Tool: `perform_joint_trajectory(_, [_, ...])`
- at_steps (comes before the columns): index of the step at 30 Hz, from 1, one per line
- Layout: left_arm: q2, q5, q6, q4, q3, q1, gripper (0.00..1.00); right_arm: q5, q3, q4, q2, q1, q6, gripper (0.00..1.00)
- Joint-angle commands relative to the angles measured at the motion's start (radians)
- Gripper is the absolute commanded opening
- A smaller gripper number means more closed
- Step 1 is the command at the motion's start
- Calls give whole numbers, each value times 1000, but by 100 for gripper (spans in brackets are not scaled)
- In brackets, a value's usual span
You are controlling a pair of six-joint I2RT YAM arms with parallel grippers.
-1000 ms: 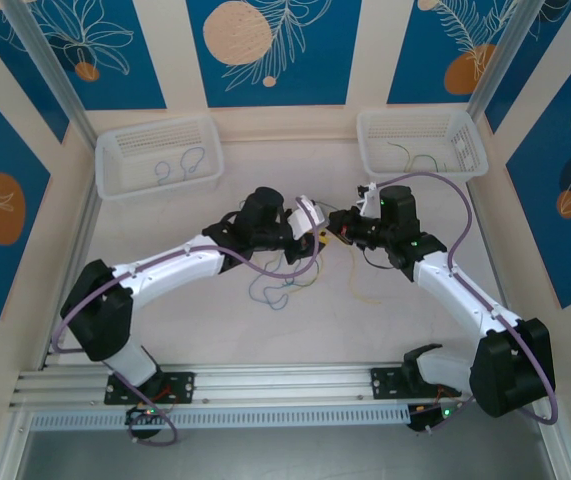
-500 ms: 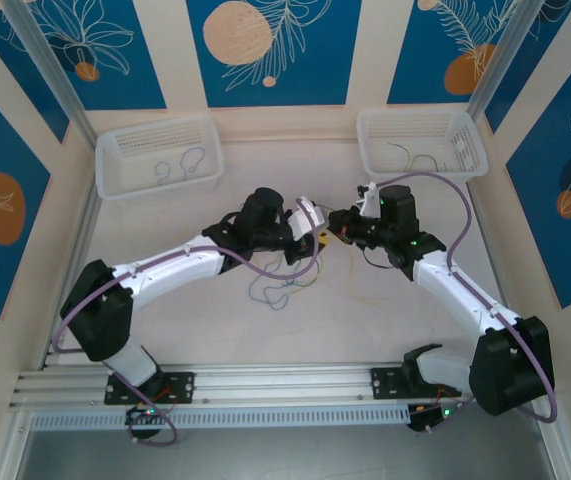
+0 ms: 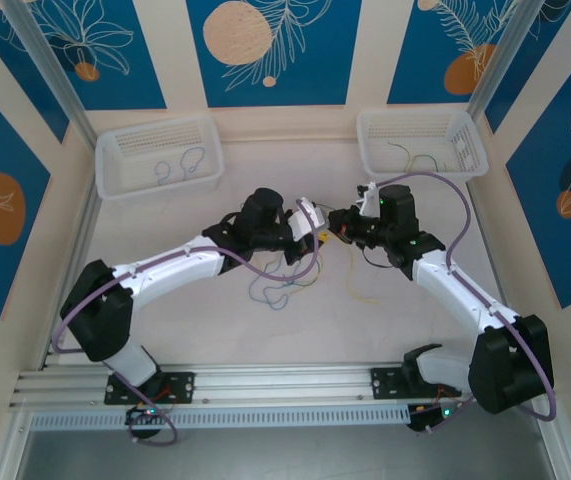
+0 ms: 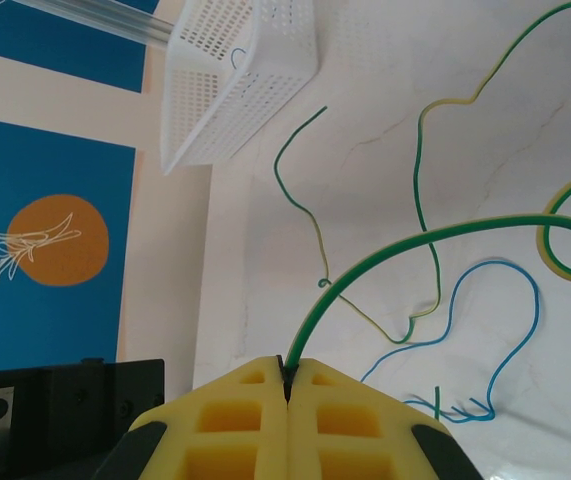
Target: Untangle the cables
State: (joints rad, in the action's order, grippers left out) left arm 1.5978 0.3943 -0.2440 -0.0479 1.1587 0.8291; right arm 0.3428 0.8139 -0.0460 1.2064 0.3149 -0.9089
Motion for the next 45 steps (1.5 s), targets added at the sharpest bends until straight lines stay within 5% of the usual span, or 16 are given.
perform_joint_trajectory(1, [-51, -16, -5, -32, -26, 9, 0, -27, 13, -25, -11, -18, 2, 0])
perform_joint_trajectory(17, [-297, -263, -6, -53, -251, -36, 0, 33, -20, 13, -5, -106, 26, 0])
perform_joint_trajectory(23, [-320, -141, 147, -96, -296, -180, 0, -21, 16, -25, -9, -64, 81, 0])
perform_joint_trajectory(29, [-410, -28, 141, -126, -311, -182, 0, -129, 21, -101, 12, -72, 51, 0])
perform_joint_trajectory(45, [-485, -209, 143, -96, -423, -278, 0, -226, 7, -181, 31, -116, 90, 0])
